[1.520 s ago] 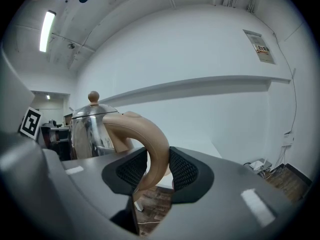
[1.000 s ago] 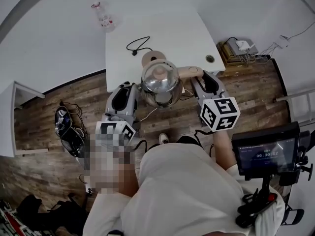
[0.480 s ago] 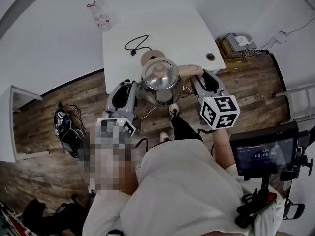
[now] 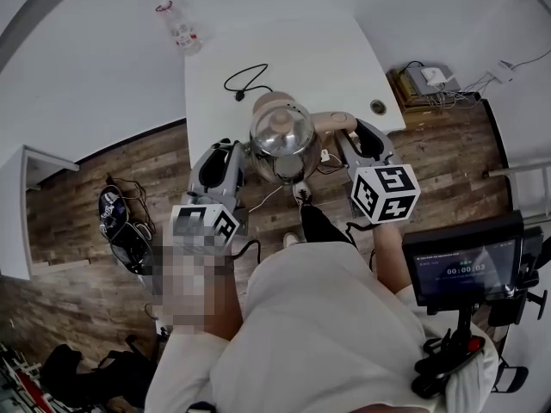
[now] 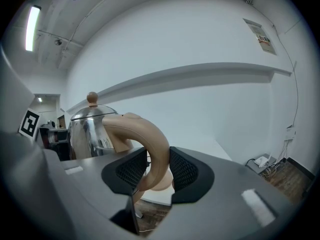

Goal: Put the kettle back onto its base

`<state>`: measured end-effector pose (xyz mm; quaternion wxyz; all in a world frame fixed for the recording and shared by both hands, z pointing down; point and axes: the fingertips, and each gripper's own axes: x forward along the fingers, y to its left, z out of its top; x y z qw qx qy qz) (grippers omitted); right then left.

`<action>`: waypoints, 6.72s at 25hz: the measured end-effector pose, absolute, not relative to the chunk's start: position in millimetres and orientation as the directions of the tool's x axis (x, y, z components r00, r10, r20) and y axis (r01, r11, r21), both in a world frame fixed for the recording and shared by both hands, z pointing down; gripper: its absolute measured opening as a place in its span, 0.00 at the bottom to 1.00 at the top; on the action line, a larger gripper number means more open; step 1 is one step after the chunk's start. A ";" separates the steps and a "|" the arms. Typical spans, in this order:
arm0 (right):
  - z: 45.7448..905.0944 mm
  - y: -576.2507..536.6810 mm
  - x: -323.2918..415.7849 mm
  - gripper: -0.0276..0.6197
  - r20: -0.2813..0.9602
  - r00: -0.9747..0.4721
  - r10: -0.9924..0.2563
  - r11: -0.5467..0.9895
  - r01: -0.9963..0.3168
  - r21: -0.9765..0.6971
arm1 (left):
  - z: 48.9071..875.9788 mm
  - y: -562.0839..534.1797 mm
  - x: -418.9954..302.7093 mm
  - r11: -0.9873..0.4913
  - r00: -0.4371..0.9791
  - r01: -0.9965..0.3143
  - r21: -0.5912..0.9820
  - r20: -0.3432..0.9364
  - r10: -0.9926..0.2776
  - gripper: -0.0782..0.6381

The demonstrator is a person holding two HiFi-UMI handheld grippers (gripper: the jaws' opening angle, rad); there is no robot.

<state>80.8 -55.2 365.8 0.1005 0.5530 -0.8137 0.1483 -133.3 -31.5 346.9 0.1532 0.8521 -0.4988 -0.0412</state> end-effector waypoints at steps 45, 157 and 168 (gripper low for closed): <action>500.7 -229.0 75.5 0.27 0.519 -0.476 -0.710 0.484 -0.865 -0.132 | 470.0 -186.1 -132.0 -0.296 0.387 -0.907 0.301 0.309 -0.869 0.24; 454.2 -227.8 89.1 0.06 0.442 -0.318 -0.838 0.355 -0.935 -0.001 | 463.4 -197.6 -156.5 -0.292 0.286 -0.956 0.031 0.321 -0.903 0.25; 327.0 -226.2 59.3 0.05 0.168 -0.406 -0.898 0.425 -0.901 0.093 | 338.4 -200.0 -129.8 -0.394 0.383 -0.911 -0.122 0.103 -0.918 0.25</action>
